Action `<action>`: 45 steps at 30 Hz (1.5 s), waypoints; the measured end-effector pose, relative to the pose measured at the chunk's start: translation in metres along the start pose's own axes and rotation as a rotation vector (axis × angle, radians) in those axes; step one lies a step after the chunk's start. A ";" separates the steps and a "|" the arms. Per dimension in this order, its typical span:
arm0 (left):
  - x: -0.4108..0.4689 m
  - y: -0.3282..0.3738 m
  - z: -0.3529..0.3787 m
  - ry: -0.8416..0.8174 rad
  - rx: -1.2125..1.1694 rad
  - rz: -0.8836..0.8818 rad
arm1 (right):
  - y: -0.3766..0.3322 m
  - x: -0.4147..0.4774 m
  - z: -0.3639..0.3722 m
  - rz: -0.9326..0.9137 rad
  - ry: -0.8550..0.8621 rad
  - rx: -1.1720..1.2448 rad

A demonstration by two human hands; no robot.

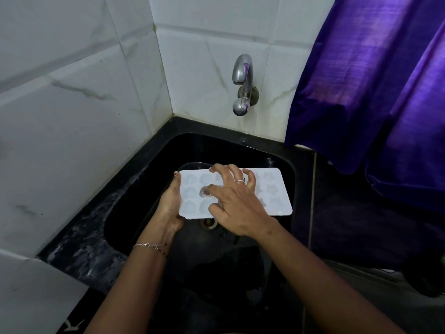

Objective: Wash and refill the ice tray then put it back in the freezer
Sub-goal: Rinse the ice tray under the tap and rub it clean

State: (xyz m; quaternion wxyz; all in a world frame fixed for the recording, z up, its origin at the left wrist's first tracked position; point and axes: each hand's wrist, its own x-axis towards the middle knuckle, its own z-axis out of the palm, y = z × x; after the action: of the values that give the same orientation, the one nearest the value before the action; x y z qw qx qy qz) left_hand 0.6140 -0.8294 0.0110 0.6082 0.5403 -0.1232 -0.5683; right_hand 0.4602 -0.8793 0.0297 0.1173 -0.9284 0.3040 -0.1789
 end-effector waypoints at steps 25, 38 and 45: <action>0.003 0.001 0.010 -0.105 -0.068 0.010 | -0.018 0.016 0.010 -0.038 -0.009 -0.070; 0.005 -0.002 0.002 0.089 0.033 0.054 | 0.011 -0.004 -0.015 0.016 0.080 0.132; 0.001 -0.001 -0.017 0.166 0.019 0.041 | 0.071 -0.057 -0.038 0.228 0.149 0.163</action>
State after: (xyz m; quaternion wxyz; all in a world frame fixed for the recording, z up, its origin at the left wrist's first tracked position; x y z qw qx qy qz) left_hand 0.6272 -0.8212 0.0032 0.6226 0.5889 -0.0887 -0.5077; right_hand 0.3654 -0.9048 0.0264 0.1888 -0.8594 0.3997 -0.2570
